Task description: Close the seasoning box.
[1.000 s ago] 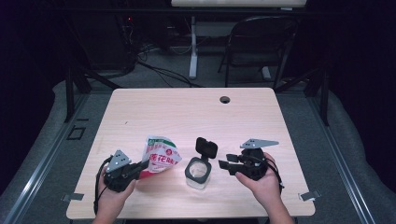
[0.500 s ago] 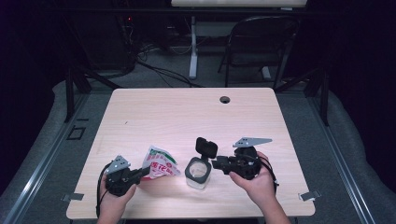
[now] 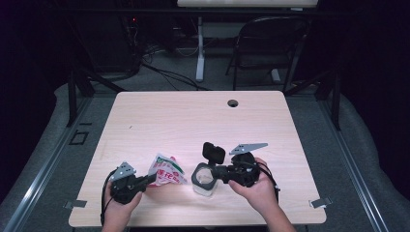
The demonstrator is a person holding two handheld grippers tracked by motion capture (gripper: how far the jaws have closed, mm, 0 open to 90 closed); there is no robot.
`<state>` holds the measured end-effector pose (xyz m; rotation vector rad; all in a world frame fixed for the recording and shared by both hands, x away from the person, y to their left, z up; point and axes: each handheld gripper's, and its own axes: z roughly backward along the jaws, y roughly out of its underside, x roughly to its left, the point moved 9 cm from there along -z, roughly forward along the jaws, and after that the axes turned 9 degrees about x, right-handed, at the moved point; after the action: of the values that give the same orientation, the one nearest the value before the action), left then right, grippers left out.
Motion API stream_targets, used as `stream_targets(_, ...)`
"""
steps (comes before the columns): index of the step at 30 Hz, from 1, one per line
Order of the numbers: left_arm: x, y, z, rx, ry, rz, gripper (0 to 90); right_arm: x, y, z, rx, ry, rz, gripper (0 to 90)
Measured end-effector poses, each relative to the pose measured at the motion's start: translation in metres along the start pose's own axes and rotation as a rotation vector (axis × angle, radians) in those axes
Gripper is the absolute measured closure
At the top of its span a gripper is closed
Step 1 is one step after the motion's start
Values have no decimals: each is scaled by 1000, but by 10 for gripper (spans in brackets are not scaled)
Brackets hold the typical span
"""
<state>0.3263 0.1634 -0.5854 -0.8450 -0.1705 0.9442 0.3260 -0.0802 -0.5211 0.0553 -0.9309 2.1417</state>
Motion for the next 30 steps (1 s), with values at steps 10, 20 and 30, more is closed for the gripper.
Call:
stream_targets(10, 1, 0, 1, 3, -1, -7, 900, 7, -6, -13, 49, -7, 21, 718)
stream_targets(20, 1, 1, 1, 6, 4, -6, 900, 20, -12, -29, 96, -22, 71, 715)
stream_targets(30, 0, 1, 0, 3, 1, -9, 900, 33, -16, -46, 145, -38, 103, 702)
